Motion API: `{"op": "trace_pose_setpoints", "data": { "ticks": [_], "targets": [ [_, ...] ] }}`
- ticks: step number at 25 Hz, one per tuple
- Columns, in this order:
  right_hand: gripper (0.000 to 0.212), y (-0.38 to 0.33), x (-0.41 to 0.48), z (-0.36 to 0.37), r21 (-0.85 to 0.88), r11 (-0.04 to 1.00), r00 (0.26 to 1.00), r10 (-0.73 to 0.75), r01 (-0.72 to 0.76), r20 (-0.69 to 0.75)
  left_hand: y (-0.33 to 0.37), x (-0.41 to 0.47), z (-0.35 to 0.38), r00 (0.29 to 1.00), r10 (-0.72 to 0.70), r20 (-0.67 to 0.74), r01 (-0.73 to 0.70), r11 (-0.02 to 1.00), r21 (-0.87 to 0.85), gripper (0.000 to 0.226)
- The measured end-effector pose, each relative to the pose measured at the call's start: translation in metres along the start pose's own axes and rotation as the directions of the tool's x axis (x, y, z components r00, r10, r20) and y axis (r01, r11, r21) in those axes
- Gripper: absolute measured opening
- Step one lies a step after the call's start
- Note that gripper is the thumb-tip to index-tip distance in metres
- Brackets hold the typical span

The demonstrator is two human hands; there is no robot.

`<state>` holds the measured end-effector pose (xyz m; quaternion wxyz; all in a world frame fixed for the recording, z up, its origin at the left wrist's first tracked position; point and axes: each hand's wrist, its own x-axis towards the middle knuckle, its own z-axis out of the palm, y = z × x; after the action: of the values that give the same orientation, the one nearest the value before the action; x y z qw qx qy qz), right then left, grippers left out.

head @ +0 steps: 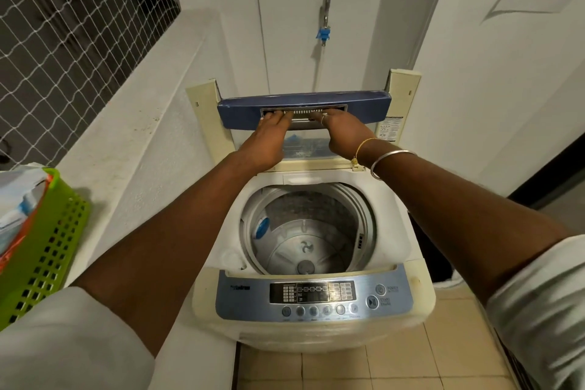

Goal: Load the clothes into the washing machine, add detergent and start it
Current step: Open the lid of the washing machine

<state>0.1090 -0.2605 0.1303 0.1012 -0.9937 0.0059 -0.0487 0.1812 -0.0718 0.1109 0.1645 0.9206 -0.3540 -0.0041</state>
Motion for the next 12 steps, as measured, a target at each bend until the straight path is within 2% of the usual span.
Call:
{"op": "trace_pose_setpoints", "data": {
  "ticks": [4,8,12],
  "targets": [
    [0.072,-0.005,-0.022,-0.005,-0.019,0.999,0.999,-0.028,0.027,-0.041,0.009,-0.017,-0.005,1.0,-0.025,0.005,0.025,1.0,-0.008,0.087],
    [0.059,-0.01,-0.046,-0.003,-0.091,0.995,0.99,-0.042,0.03,-0.135,0.019,-0.041,-0.004,0.998,-0.046,-0.051,0.046,0.999,0.008,0.07],
    [0.061,-0.023,-0.077,0.002,-0.077,0.997,0.992,0.004,-0.013,-0.122,0.036,-0.071,-0.006,0.998,-0.061,-0.028,0.061,0.998,0.004,0.063]
  ]
}}
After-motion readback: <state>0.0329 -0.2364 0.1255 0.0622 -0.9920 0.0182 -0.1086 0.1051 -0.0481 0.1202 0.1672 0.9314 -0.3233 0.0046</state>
